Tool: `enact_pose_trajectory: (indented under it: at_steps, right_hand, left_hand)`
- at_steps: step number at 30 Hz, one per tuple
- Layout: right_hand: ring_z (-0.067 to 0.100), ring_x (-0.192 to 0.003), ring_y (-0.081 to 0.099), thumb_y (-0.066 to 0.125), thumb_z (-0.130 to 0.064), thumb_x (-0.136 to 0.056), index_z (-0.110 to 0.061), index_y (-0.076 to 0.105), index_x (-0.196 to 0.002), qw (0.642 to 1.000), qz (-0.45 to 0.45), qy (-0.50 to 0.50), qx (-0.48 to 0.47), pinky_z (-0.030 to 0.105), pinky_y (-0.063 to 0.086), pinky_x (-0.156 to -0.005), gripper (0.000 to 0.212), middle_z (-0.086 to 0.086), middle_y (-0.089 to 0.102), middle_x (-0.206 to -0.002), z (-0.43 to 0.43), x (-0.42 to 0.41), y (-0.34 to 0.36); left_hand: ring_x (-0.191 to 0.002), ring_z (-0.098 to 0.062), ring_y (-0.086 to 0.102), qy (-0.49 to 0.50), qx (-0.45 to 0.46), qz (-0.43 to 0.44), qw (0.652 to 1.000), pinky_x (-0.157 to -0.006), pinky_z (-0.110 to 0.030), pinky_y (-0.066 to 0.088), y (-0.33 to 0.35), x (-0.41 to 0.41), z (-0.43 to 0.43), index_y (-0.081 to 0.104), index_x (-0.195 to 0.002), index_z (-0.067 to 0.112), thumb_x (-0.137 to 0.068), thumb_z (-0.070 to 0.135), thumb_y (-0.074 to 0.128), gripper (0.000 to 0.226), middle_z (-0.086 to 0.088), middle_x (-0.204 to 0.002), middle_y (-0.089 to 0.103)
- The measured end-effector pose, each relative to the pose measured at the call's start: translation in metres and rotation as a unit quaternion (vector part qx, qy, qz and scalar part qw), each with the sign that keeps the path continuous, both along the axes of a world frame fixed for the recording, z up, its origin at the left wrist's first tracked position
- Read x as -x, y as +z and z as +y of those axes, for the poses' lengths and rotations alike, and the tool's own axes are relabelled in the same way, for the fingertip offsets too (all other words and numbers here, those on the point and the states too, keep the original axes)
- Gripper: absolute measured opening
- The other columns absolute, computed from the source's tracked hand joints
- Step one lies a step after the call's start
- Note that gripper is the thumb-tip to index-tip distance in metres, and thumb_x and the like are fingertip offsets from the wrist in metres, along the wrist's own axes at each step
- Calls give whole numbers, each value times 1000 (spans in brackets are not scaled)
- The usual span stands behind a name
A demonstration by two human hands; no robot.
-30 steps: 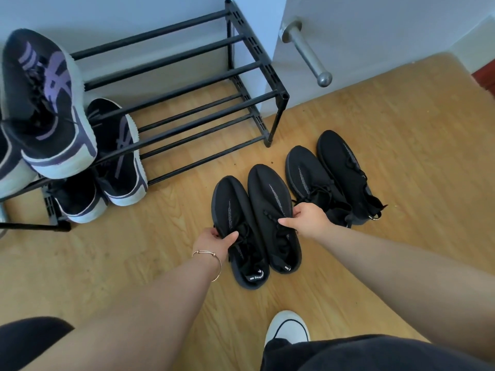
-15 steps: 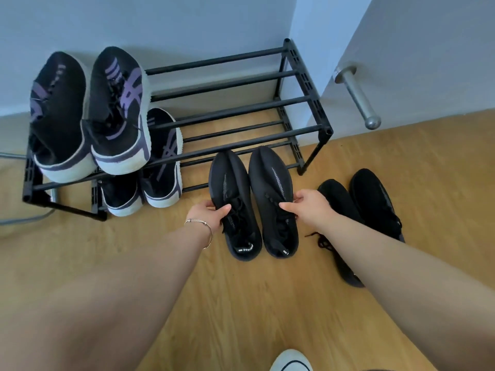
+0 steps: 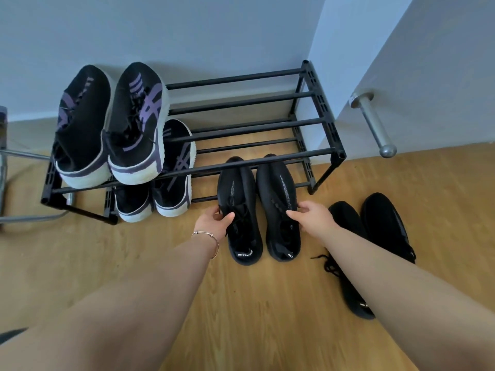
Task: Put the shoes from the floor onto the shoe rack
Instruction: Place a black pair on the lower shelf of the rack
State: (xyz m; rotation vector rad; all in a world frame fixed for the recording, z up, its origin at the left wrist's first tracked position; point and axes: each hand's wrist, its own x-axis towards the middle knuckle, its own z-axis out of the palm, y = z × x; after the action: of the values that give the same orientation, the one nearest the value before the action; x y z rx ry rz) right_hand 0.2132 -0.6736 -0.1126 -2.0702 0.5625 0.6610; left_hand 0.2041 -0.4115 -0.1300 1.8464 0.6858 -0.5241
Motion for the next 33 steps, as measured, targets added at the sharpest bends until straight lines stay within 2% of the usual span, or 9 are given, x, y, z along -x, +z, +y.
enact_pose_trajectory:
  at_steps: [3,7,9,12,18,21,29,31,33]
  right_hand:
    - [28,-124,59,71,-43,-91,-12,46,-149,999,14,-36,-33,48,53,-102,70,9,58,-142,-3,12,-4]
    - [23,-118,60,71,-54,-86,-13,42,-152,989,79,-73,-100,34,59,-86,82,7,56,-142,-4,37,-8]
    - [19,-117,59,73,-59,-82,-16,40,-153,991,83,-36,-103,30,57,-83,89,5,55,-144,-6,49,-9]
    - [14,-116,56,76,-63,-75,-22,44,-148,995,61,53,-51,31,51,-92,91,-7,58,-133,-4,65,-11]
    - [12,-107,57,86,-47,-73,-24,52,-136,995,20,97,12,28,48,-87,75,-6,58,-125,2,80,-15]
    - [17,-106,58,85,-43,-76,-18,55,-133,995,17,93,41,30,48,-85,68,-2,59,-120,5,80,-17]
    - [17,-102,62,90,-37,-72,-20,51,-119,1000,15,21,10,31,52,-83,63,-5,62,-110,7,75,-23]
    - [14,-97,65,89,-34,-74,-24,47,-117,999,17,-7,-28,26,56,-76,61,-9,61,-106,6,75,-22]
    - [12,-93,68,88,-29,-77,-21,50,-120,997,14,-38,-72,17,57,-62,58,-8,63,-105,5,73,-20]
  left_hand:
    - [-106,-16,68,18,9,-18,1000,-99,-41,55,2,16,-2,58,-135,32,-85,39,76,54,7,-120,67]
    - [-118,-19,60,-9,-5,18,1000,-102,-41,53,1,39,-3,37,-151,30,-78,53,78,87,5,-133,54]
    - [-115,-19,60,-37,-12,48,998,-96,-35,53,-1,51,-2,33,-154,25,-76,54,79,95,0,-139,55]
    - [-104,-14,57,-72,-26,84,993,-80,-24,46,-6,70,-2,33,-153,22,-73,55,81,99,3,-130,59]
    - [-97,-8,61,-88,-38,90,991,-77,-16,43,-16,83,-13,46,-144,19,-73,39,86,84,15,-107,63]
    - [-94,-9,60,-89,-45,84,991,-66,-14,41,-16,78,-15,47,-142,18,-76,38,84,78,11,-112,66]
    - [-86,-6,61,-60,-27,95,993,-62,-17,42,-18,69,-24,46,-138,17,-77,41,83,76,13,-99,61]
    - [-86,-5,65,-53,-21,88,994,-65,-20,48,-20,67,-21,47,-136,18,-77,40,83,72,14,-96,65]
    - [-91,-16,72,-32,-1,76,997,-80,-34,59,-22,63,-18,50,-135,16,-77,37,84,70,5,-100,70]
